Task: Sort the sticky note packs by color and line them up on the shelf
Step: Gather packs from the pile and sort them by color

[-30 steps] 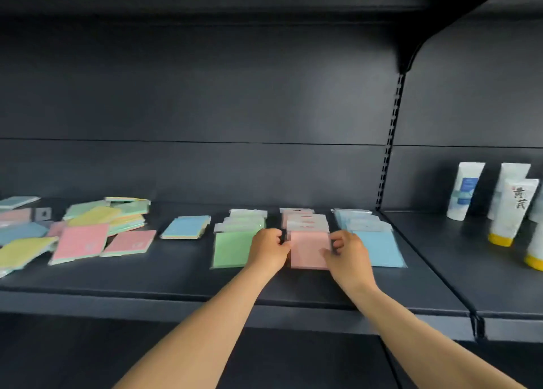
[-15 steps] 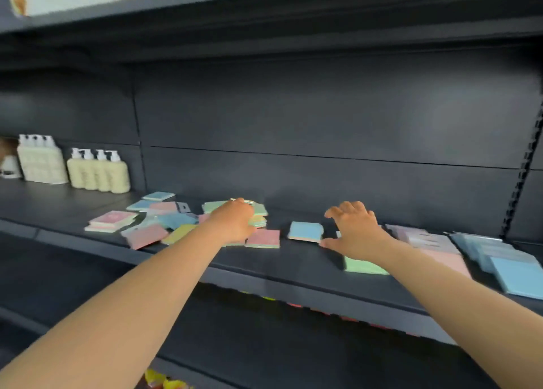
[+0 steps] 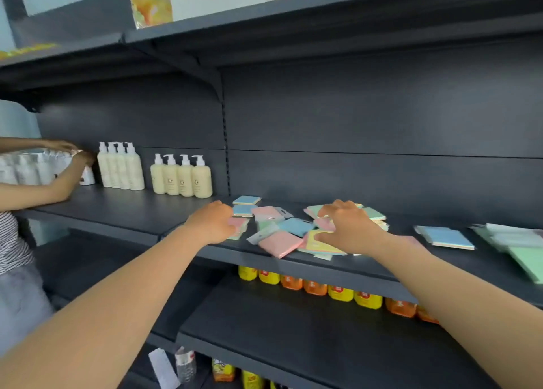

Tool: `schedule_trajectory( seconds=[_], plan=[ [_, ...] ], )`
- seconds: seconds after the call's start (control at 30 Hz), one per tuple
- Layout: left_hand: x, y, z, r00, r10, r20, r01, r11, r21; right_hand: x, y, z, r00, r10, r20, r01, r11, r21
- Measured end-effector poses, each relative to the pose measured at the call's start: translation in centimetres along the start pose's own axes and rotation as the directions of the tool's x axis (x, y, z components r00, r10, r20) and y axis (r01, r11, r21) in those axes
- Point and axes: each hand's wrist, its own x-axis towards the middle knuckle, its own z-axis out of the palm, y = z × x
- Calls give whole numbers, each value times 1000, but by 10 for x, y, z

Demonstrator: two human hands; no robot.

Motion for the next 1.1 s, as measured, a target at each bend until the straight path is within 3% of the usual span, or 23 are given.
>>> schedule_trajectory(
  seconds=[0.3,0.5,0.67,0.83,1.1],
  plan=[
    [84,-77,28,1000,-8,5,9,959,-283,83,-31,41,995,72,70,-77,995,69],
    [169,-97,47,1000,1,5,1,896,-445,166,-29,67,984,139,108,-160,962,221],
    [247,-111,76,980,128,154,-43,886,-461,247,-28,99,960,202,194,-263,887,379],
    [295,-122,107,912,223,344,-57,900,-432,313,-30,129,915,247,319,-376,809,452],
    [322,-131,124,870,282,405,-74,886,-457,379,-48,182,815,401,418,-564,715,414]
  ],
)
